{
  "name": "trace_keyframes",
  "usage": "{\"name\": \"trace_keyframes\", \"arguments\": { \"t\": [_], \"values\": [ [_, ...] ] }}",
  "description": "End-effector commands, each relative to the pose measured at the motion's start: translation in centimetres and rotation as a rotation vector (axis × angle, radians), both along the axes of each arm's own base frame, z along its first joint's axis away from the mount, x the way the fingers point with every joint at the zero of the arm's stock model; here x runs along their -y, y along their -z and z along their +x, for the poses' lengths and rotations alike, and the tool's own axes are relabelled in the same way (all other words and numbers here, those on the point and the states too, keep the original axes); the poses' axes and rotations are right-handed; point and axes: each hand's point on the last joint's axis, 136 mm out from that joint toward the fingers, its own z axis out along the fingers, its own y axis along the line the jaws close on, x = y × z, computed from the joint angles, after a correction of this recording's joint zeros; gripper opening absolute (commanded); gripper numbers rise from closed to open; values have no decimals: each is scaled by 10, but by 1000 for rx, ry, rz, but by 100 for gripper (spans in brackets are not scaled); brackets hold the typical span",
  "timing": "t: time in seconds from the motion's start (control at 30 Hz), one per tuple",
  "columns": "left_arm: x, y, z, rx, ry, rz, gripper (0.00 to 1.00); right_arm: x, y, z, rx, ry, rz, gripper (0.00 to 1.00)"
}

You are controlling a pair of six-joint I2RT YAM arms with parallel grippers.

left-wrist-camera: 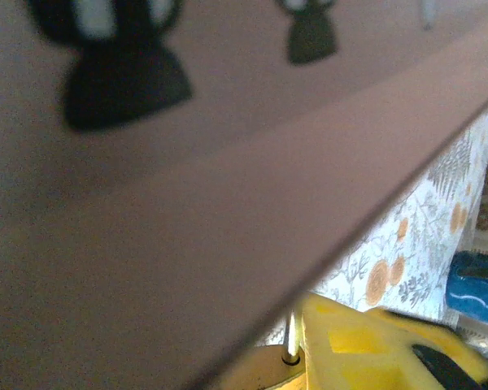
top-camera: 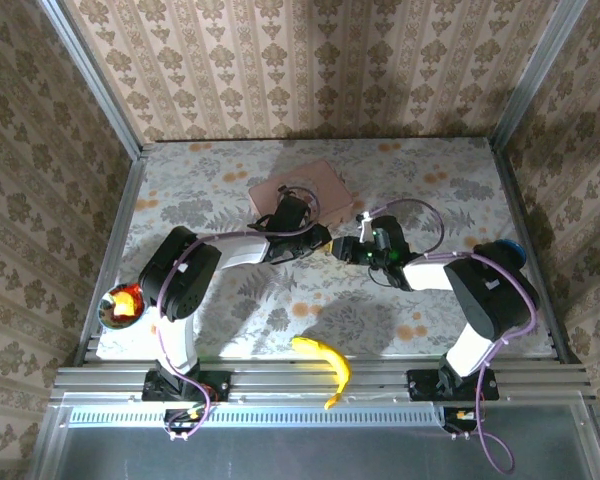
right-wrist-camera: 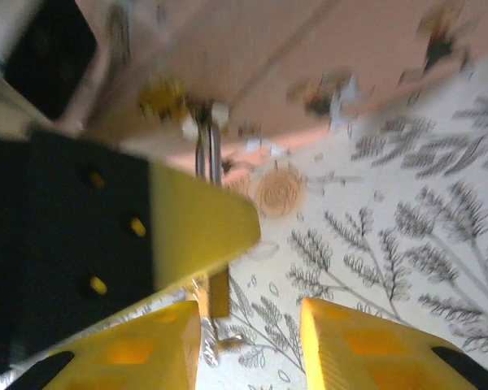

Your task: Unlock a padlock with a key

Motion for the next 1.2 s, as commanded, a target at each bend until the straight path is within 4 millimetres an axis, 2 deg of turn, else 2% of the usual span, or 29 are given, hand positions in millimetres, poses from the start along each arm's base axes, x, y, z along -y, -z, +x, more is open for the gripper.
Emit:
{"name": "trace_keyframes", "arguments": {
  "t": [0.0, 0.13, 0.4, 0.8, 1.17],
  "values": [
    [2, 4, -30, -83, 72, 1, 0, 12, -35, 13, 113, 92, 37, 37],
    [2, 7, -31, -93, 67, -5, 0, 13, -37, 1, 113, 94, 15, 37],
    [2, 6, -30, -90, 63, -9, 0, 1, -20, -21, 83, 59, -126, 33],
    [2, 7, -31, -93, 58, -12, 0, -13, 0, -22, -10, 54, -36, 31],
    [2, 7, -30, -98, 52, -14, 0, -23, 5, -21, -19, 37, 18, 26]
  ]
}}
